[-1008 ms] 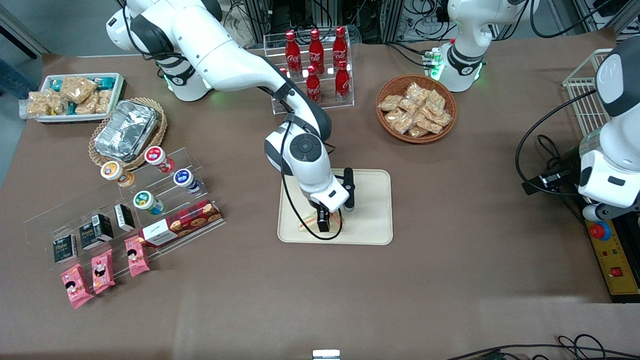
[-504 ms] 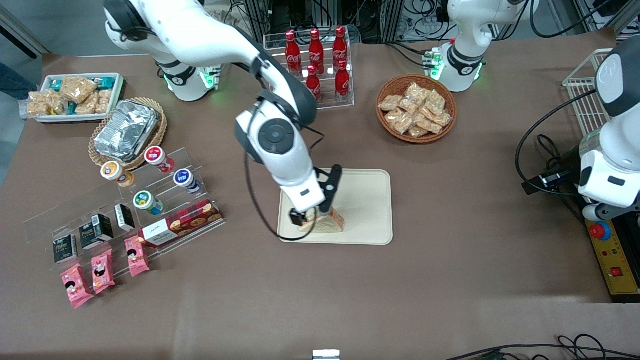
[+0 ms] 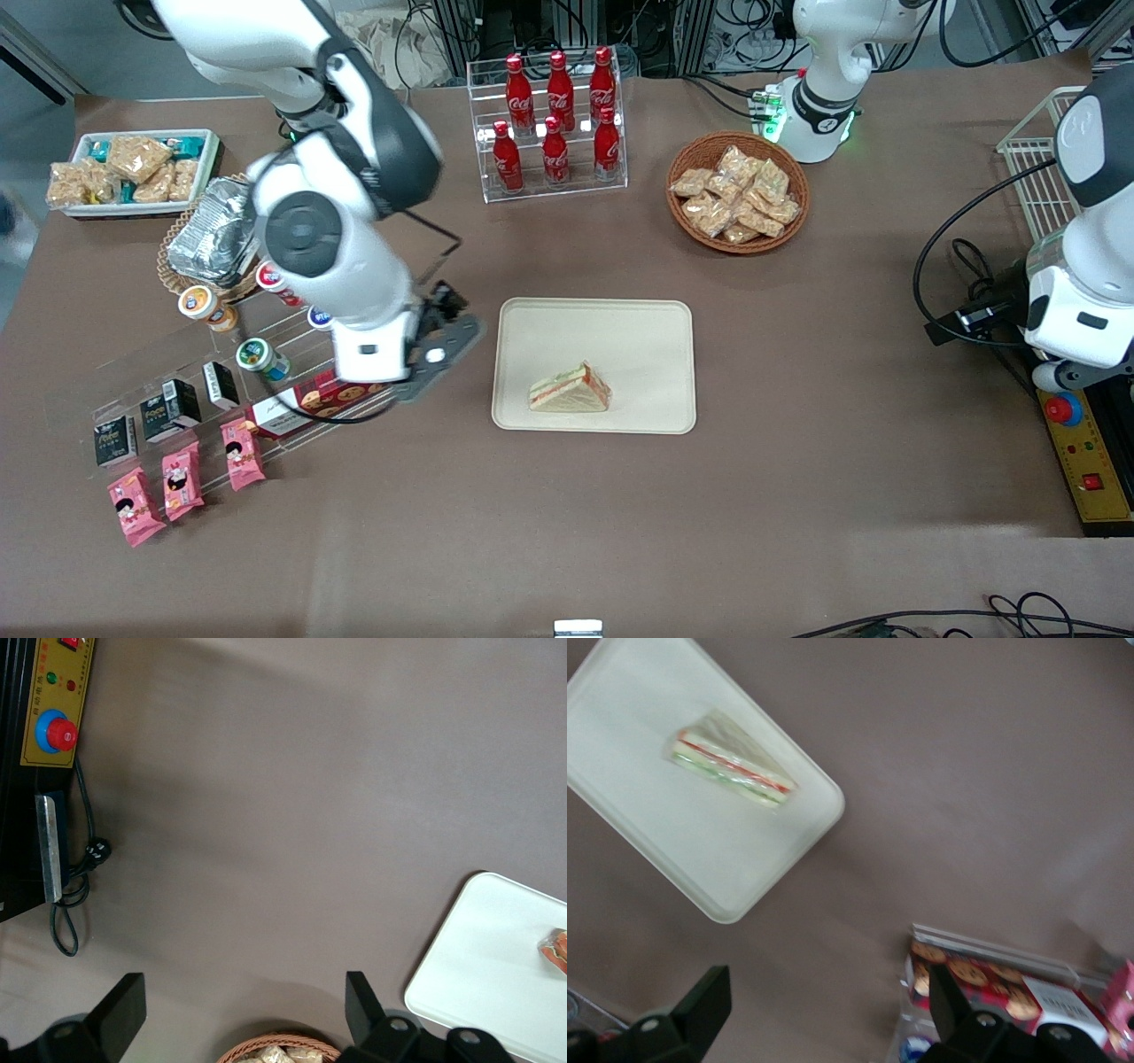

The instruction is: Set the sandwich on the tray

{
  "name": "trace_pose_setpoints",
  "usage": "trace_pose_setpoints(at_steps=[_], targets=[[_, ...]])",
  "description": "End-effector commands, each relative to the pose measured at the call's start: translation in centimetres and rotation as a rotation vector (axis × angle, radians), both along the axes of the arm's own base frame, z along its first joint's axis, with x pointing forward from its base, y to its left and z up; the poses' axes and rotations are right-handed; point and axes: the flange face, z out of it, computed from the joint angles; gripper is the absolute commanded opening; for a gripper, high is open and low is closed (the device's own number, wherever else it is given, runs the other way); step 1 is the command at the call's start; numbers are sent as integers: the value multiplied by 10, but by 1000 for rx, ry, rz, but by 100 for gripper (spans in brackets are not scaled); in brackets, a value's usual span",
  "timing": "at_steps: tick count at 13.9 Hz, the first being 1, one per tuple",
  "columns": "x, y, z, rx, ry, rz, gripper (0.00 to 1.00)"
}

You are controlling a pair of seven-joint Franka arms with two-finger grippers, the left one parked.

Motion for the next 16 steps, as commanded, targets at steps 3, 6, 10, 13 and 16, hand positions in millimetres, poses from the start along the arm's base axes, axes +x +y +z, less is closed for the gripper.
trace_pose_setpoints(at_steps=[3, 6, 10, 13, 16], targets=[[10, -137, 54, -12, -4, -226, 99], [12, -210, 74, -103, -47, -358, 99], [4, -287, 86, -129, -19, -509, 99], [4, -305, 86, -138, -19, -584, 99], [2, -315, 82, -105, 19, -606, 99]])
